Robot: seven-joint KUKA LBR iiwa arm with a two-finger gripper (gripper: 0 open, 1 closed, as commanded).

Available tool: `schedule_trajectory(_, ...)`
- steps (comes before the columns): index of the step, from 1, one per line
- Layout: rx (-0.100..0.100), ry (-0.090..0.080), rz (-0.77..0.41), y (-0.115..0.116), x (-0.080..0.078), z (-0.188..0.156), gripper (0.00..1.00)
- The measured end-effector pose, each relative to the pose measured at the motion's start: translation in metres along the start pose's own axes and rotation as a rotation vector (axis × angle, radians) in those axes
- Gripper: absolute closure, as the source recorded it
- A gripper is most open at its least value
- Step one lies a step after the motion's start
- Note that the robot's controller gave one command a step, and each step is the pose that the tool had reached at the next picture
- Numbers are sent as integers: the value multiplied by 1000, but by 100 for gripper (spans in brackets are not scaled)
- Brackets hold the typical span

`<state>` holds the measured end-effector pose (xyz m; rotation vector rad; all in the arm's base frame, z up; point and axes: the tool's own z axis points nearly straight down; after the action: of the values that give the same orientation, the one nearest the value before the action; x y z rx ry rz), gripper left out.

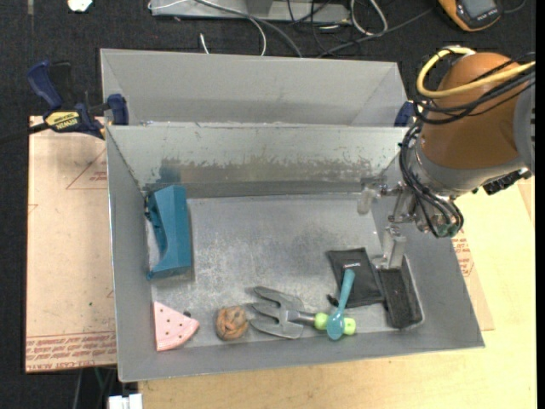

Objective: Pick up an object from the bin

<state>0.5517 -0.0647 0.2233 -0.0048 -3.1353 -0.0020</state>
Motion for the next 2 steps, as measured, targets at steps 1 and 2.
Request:
schedule_trajectory(1, 1, -8, -2, 0, -1, -4, 0)
schedule_trajectory(2, 0, -11, 86, -17, 30, 65, 0)
